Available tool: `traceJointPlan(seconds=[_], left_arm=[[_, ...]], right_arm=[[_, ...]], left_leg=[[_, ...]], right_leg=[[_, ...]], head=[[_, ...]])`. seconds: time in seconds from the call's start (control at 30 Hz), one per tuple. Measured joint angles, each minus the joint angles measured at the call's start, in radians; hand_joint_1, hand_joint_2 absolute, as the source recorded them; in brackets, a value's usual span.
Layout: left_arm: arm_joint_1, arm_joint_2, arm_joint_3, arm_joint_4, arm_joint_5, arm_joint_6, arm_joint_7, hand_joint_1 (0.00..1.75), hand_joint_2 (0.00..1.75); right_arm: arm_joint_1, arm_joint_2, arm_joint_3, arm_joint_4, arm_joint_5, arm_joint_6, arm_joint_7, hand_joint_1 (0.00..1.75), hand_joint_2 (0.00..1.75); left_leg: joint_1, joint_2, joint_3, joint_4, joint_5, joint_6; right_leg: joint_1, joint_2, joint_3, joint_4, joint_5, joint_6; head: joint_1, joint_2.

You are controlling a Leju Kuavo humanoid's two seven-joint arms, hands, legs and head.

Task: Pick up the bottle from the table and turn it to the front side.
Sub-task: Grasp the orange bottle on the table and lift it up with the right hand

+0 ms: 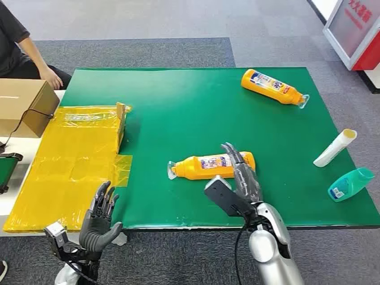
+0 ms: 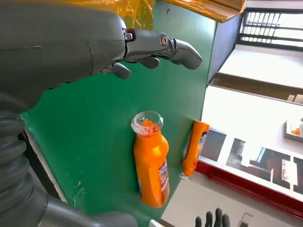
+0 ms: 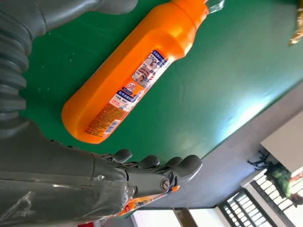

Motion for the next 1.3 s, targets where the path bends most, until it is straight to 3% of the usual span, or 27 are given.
traceJointPlan(seconds=[0.2, 0.47, 0.77, 0.9, 1.13, 1.3], left_arm=[[-0.017, 0.015, -0.012, 0.035, -0.001, -0.005, -0.003, 0.0, 1.75], [-0.046, 0.031, -0.034, 0.081, 0.0, -0.017, -0.003, 0.0, 1.75], [-0.071, 0.038, -0.062, 0.125, -0.001, -0.02, -0.003, 0.0, 1.75], [-0.078, 0.041, -0.075, 0.14, -0.001, -0.02, -0.003, 0.0, 1.75], [-0.08, 0.047, -0.077, 0.151, 0.008, -0.018, -0.003, 0.0, 1.75], [-0.074, 0.056, -0.075, 0.15, 0.016, -0.024, -0.003, 0.0, 1.75]], right_arm=[[-0.105, -0.023, 0.03, 0.123, 0.064, 0.026, 0.062, 0.0, 1.75], [-0.304, -0.07, 0.044, 0.425, 0.151, 0.049, 0.158, 0.0, 1.75], [-0.479, -0.122, 0.044, 0.729, 0.261, 0.039, 0.195, 0.0, 1.75], [-0.547, -0.146, 0.044, 0.867, 0.318, 0.081, 0.198, 1.75, 1.75], [-0.598, -0.164, 0.051, 0.974, 0.325, 0.081, 0.089, 1.75, 1.75], [-0.557, -0.166, 0.052, 0.93, 0.222, 0.06, -0.037, 1.75, 1.75]], left_leg=[[0.0, 0.0, 0.0, 0.0, 0.0, 0.0], [0.0, 0.0, 0.0, 0.0, 0.001, 0.001], [0.0, 0.0, 0.0, 0.001, 0.002, 0.001], [0.0, 0.0, 0.0, 0.001, 0.002, 0.001], [0.0, 0.0, 0.0, 0.001, 0.002, 0.001], [0.0, 0.0, 0.0, 0.001, 0.003, 0.001]], right_leg=[[0.0, 0.0, 0.0, 0.0, 0.0, 0.0], [0.0, 0.0, 0.0, 0.0, 0.001, 0.0], [0.0, 0.0, 0.0, 0.0, 0.002, 0.001], [0.0, 0.0, 0.0, 0.0, 0.002, 0.001], [0.0, 0.0, 0.0, 0.0, 0.002, 0.001], [0.0, 0.0, 0.0, 0.0, 0.002, 0.0]], head=[[0.0, 0.0], [0.0, 0.0], [0.0, 0.0], [0.0, 0.0], [0.0, 0.0], [0.0, 0.0]])
